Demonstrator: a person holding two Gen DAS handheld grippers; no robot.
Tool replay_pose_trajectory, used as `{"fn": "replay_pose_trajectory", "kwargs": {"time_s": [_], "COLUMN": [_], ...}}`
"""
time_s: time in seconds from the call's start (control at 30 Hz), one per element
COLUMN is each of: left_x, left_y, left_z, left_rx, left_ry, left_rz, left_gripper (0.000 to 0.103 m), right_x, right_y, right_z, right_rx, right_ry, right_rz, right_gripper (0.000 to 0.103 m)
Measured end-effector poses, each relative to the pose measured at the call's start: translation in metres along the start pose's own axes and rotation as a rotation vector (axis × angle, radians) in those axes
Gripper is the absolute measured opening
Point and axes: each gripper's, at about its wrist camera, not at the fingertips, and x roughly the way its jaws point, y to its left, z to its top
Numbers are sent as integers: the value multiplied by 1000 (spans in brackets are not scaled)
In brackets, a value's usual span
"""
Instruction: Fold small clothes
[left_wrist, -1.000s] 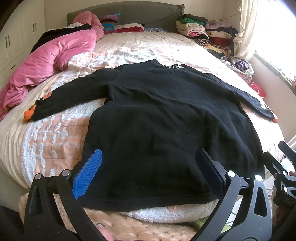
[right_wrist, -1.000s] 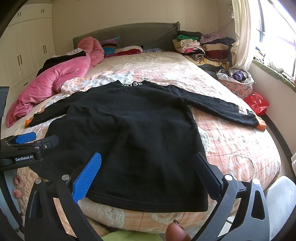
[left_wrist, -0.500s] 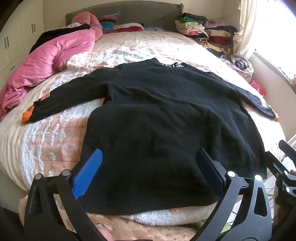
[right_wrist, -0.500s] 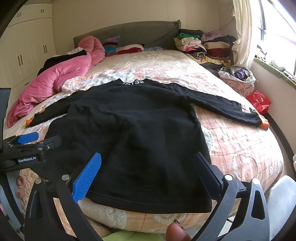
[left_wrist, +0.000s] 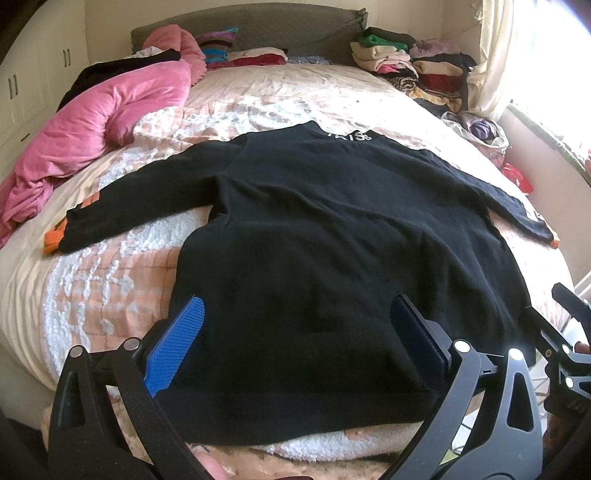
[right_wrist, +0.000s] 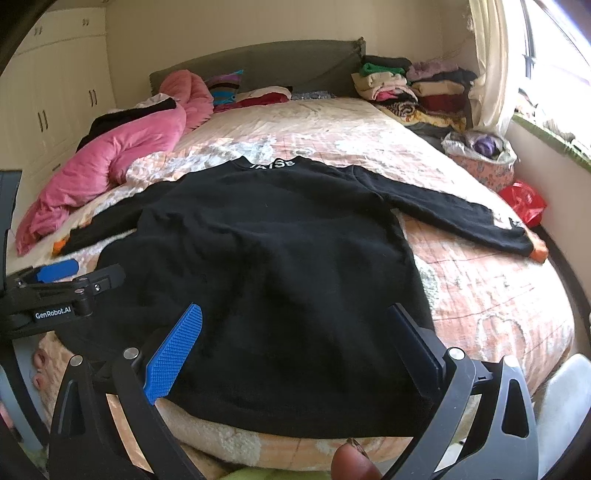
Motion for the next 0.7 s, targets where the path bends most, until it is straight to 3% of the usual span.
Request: {"fn": "replay_pose_trajectory", "kwargs": {"time_s": [0.7], "left_x": [10], "left_y": [12], "left_z": [72], "left_rx": [-13], "left_ry": [-28], "left_rz": [31], "left_gripper": [95], "right_x": [16], "right_y": [-20], "right_z": [68], "right_rx": [64], "right_ry": [-39], "right_rz": [-11], "right_gripper": [99]}}
